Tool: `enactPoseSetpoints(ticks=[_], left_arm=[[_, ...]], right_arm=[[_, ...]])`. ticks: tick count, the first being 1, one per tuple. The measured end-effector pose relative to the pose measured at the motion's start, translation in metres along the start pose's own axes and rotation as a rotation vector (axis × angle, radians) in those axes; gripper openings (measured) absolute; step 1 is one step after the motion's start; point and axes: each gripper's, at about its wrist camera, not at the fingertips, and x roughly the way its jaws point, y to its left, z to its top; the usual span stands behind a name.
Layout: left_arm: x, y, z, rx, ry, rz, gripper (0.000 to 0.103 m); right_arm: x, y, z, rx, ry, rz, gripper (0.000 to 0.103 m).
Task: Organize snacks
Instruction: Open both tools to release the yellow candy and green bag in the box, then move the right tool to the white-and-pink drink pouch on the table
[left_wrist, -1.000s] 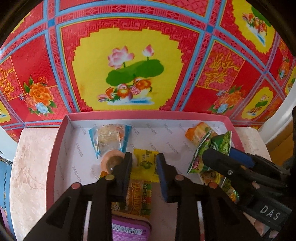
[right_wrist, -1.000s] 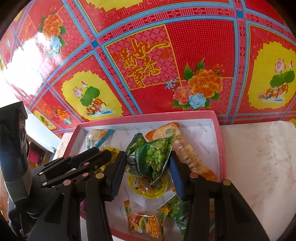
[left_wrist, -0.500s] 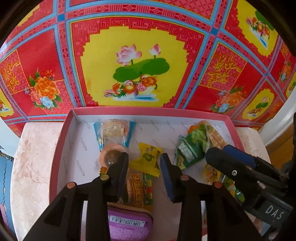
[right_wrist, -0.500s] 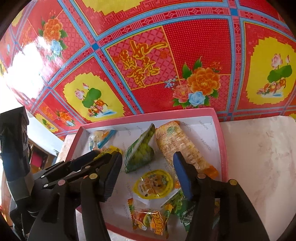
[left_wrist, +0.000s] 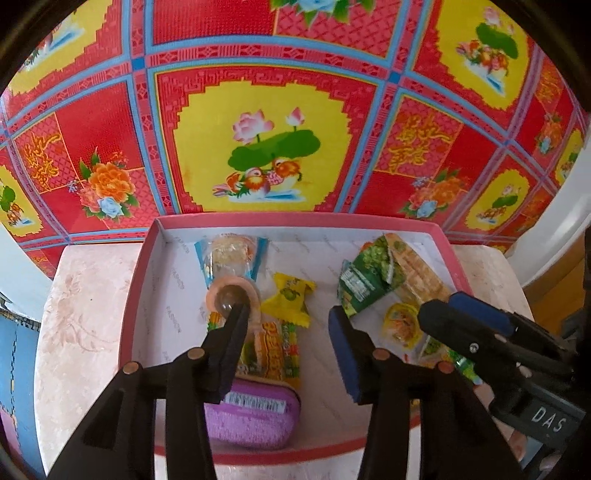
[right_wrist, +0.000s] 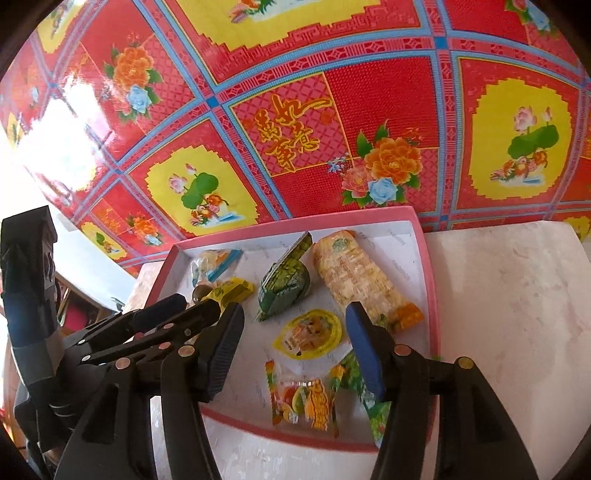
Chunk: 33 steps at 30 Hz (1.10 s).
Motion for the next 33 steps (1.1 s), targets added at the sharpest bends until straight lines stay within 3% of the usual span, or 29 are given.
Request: enactPoseSetpoints(ticks=[17, 33], left_arm=[[-0.05, 0.009, -0.026, 0.002, -0.004, 0.014, 0.051], [-0.071, 0.006, -0.064, -0.007, 0.012, 0.029, 0.051]], right_arm=[[-0.043, 0.016, -0.026, -0.047, -0.016, 0.002, 0.059], [-0.078, 0.025, -0.066, -0.054, -0.004, 0.001, 0.059]])
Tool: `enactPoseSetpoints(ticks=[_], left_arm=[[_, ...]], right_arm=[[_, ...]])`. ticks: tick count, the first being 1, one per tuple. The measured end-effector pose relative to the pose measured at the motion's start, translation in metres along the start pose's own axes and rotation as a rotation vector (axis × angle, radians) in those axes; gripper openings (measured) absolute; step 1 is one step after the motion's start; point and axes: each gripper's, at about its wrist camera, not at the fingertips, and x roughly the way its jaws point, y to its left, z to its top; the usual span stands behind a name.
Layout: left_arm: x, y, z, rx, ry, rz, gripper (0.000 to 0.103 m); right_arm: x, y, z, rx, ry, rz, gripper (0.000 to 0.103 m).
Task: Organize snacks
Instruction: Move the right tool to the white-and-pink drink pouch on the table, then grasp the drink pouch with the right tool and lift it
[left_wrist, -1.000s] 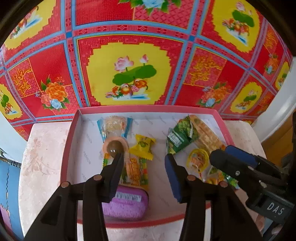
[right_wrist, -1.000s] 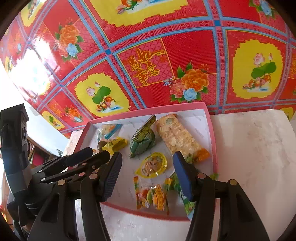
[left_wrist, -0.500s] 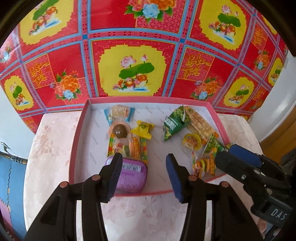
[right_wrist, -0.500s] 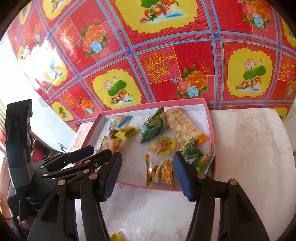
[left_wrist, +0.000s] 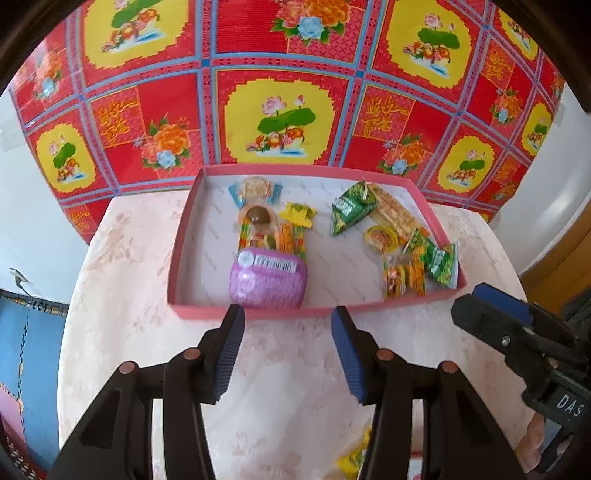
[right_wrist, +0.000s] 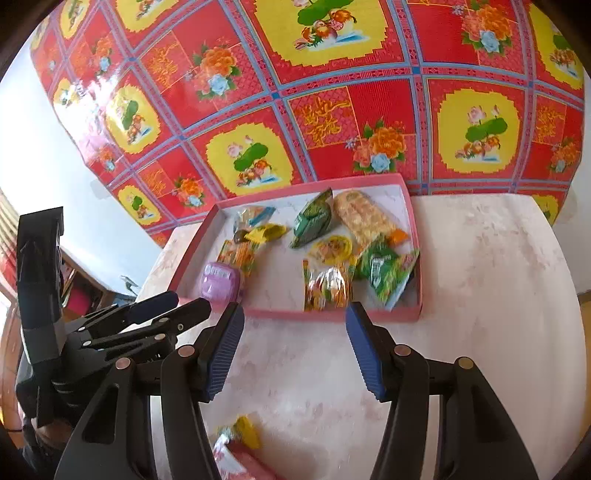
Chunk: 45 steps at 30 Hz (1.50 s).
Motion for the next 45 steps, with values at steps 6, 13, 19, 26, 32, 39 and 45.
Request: enactPoseSetpoints(ticks=[6, 13, 19, 26, 32, 39, 45], left_arm=[[-0.009, 0.003, -0.017, -0.004, 0.009, 0.001, 0.051], [-0.019, 0.006, -0.033, -0.01, 0.011, 0.005, 0.051], [-0.026, 0.005, -0.048, -0.013, 0.017, 0.003, 0.052], [-0.03, 0.002, -0.068, -0.003, 0.031, 0.009, 0.051], [-0.032, 0.004, -0.082, -0.012, 0.041, 0.019, 0.052], [-0.031, 0.008, -0.092, -0.029, 0.05, 0.02, 0.051], [-0.026, 0.01, -0.097, -0.036, 0.065, 0.014, 0.051]], right_arm=[[-0.01, 0.002, -0.016, 0.003, 0.008, 0.002, 0.059], [-0.02, 0.01, -0.034, -0.015, 0.016, 0.012, 0.059], [-0.024, 0.013, -0.051, -0.006, 0.039, 0.032, 0.059], [-0.021, 0.015, -0.073, 0.0, 0.081, 0.038, 0.059], [-0.017, 0.01, -0.086, 0.055, 0.13, 0.068, 0.059], [-0.004, 0.004, -0.098, 0.115, 0.223, 0.085, 0.059], [0.001, 0.01, -0.101, 0.118, 0.247, 0.126, 0.059]])
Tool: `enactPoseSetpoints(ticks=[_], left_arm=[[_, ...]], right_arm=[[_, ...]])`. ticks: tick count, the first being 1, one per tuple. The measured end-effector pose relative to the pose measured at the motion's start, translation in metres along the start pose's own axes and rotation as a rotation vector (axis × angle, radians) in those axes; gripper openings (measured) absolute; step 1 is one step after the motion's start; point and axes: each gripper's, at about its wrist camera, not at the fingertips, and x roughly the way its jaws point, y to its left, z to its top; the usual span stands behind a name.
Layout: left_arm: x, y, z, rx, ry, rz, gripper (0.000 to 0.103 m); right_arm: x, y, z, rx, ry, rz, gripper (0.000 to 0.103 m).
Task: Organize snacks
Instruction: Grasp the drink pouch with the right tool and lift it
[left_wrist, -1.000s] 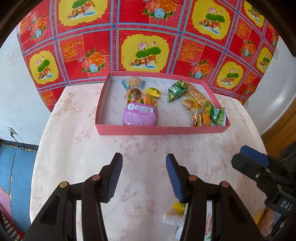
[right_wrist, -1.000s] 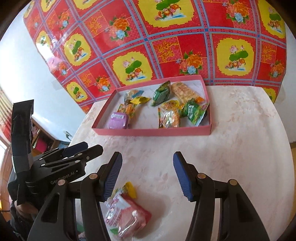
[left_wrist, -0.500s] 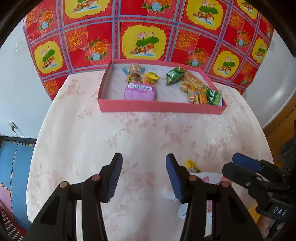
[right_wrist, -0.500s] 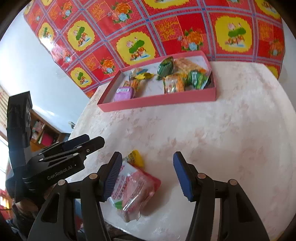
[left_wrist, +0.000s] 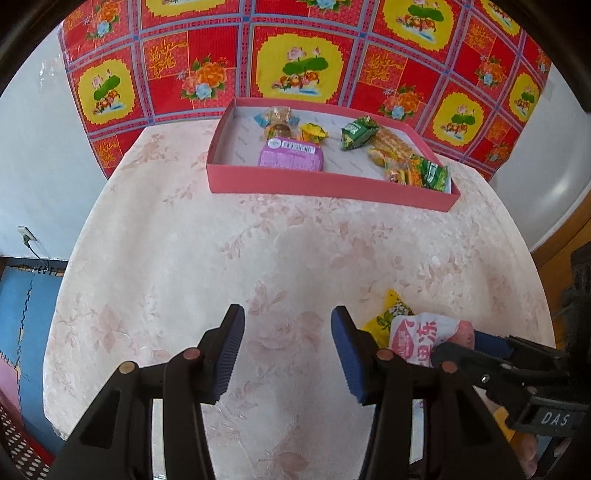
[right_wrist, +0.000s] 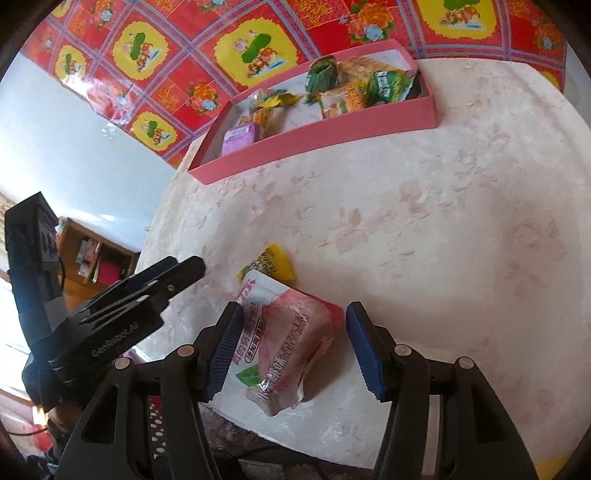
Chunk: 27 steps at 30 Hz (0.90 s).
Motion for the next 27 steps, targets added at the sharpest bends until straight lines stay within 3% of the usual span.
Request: enactPoseSetpoints(ticks=[7, 9, 18, 27], left_arm=[[0.005, -0.001, -0.003, 0.007, 0.012, -0.004, 0.051], [0.005, -0.001, -0.003, 0.007, 0.013, -0.004, 0.051], [0.002, 0.0, -0.002, 0.0, -0.001, -0.002, 0.051], [-0.004, 0.0, 0.0, -0.003, -0.016, -0.002, 0.051]], right_arm=[[0.006, 0.005, 0.0, -0.008, 0.015, 0.043, 0.057], [0.004, 0.004, 0.0, -0.003, 0.007, 0.068, 0.047], [-0.013, 0.012, 0.0, -0.052, -0.064, 0.15, 0.029], [-0.042, 0.013, 0.001, -0.086, -0.183, 0.175, 0.029]])
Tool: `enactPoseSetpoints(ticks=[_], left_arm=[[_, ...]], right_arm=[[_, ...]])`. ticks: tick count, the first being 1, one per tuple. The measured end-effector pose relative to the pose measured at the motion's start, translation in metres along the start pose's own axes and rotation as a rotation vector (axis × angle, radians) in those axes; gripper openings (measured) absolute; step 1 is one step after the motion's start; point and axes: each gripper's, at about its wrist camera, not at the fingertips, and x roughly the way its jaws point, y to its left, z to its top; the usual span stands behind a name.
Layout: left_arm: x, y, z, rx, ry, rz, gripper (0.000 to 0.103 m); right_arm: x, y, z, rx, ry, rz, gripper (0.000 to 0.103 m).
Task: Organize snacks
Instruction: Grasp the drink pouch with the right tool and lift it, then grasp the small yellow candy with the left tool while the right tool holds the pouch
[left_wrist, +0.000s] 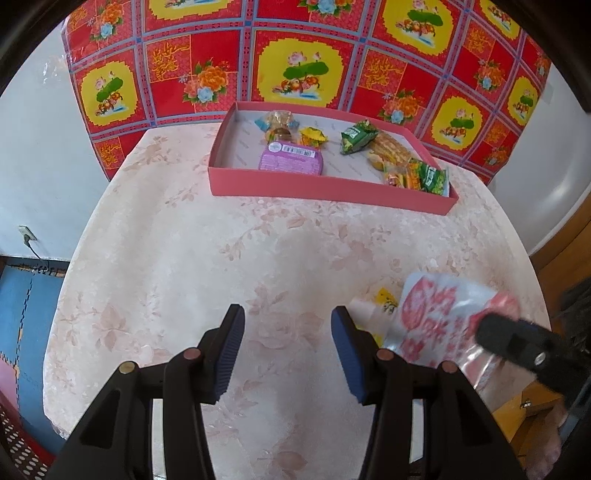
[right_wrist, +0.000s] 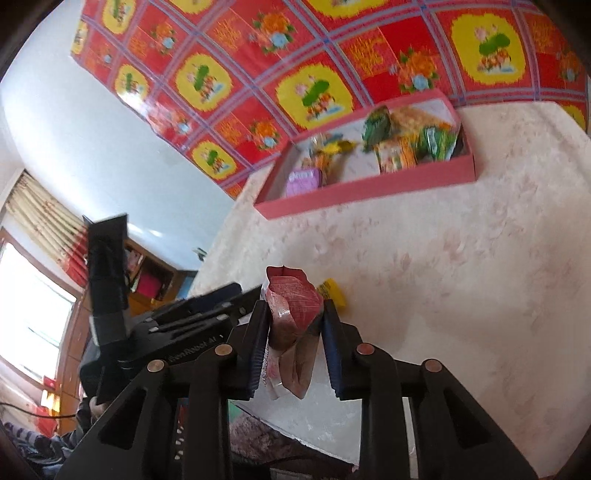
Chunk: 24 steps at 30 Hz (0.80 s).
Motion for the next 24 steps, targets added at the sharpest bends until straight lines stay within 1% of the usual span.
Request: enactPoseSetpoints(ticks=[2, 5, 10, 16, 24], left_arm=[[0.0, -0.002, 0.0, 0.008, 0.002, 0.0, 0.051], [0.001, -0.005, 0.0, 0.016, 0.005, -0.006, 0.051], [0.003, -0.013, -0.001, 0.04, 0.008, -0.023, 0.051], [0.006, -0.031, -0.004, 0.1, 0.018, -0.057, 0.051], [0.013, -0.056, -0.009, 0.191, 0.027, -0.059, 0.051]], right_arm=[[-0.005, 0.0, 0.001, -0.005, -0.021, -0.001, 0.029], [-0.011, -0.001, 0.003, -0.01, -0.061, -0.046, 0.029], [-0.016, -0.009, 0.006, 0.01, -0.1, -0.11, 0.029], [-0.021, -0.016, 0.008, 0.014, -0.138, -0.167, 0.029], [-0.022, -0.024, 0.008, 0.027, -0.146, -0.177, 0.029]])
